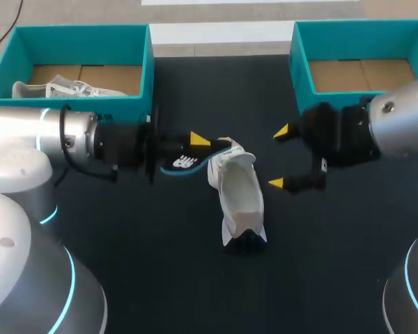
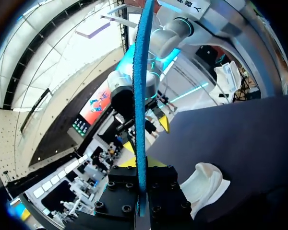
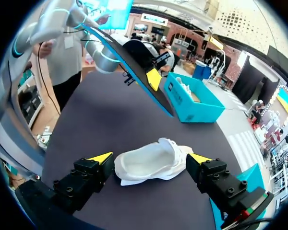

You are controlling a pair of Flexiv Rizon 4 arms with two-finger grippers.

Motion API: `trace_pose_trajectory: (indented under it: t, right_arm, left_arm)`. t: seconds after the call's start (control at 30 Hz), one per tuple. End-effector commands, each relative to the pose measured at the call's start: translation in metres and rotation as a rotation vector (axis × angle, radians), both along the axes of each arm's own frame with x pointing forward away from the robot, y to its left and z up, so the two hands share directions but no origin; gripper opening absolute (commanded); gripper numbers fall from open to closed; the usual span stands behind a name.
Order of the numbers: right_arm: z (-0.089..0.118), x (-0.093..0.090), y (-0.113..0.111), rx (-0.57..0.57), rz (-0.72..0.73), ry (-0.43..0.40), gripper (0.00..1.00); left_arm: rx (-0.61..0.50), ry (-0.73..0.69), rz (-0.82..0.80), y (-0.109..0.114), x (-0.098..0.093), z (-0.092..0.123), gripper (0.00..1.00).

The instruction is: Take the shoe out of the shoebox, open the shoe tongue, remove and reinsert the insole, then place the shoe into the shoebox

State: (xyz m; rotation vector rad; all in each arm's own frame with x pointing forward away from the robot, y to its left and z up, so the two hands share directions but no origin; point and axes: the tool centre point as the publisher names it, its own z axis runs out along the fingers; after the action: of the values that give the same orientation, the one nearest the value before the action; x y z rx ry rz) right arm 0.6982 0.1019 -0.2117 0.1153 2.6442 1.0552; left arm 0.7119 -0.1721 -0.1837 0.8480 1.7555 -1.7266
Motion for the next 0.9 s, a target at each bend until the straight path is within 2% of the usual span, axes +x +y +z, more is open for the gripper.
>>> trace_pose_trajectory:
  t: [0.03,0.5,0.57,0.63,0.7,0.83,0.9]
  right_arm:
    - [-0.013,0.009,0.006,-0.084,-0.063,0.036,1.0]
    - [-0.013,0.009,0.006,-0.084,-0.063,0.036,1.0]
    - [-0.019,0.009,0.003,-0.168,-0.009,-0.023,1.0]
    - [-0.026,0.01,-0.003,-0.258,0.015,-0.041,1.0]
    - [-0.032,0.01,-0.01,-0.267,0.034,-0.087,1.0]
    - [-0.046,0.016,-0.019,-0.324,0.071,-0.1,1.0]
    - [-0.055,0.021,-0.023,-0.315,0.101,-0.104,1.0]
  left_arm:
    - [-0.037,0.039,0.022,0.001,-0.013,-0.012,0.0]
    - [-0.037,0.039,0.022,0.001,-0.013,-0.012,0.0]
    - [-0.037,0.039,0.022,0.001,-0.013,-0.012,0.0]
    - [-0.034,0.047,0.009,-0.004,-0.018,-0.015,0.0]
    - [-0.041,0.063,0.004,-0.008,-0.023,-0.018,0.0]
    - [-0.055,0.088,0.006,-0.014,-0.035,-0.026,0.0]
    - [-0.05,0.098,0.009,-0.017,-0.041,-0.03,0.0]
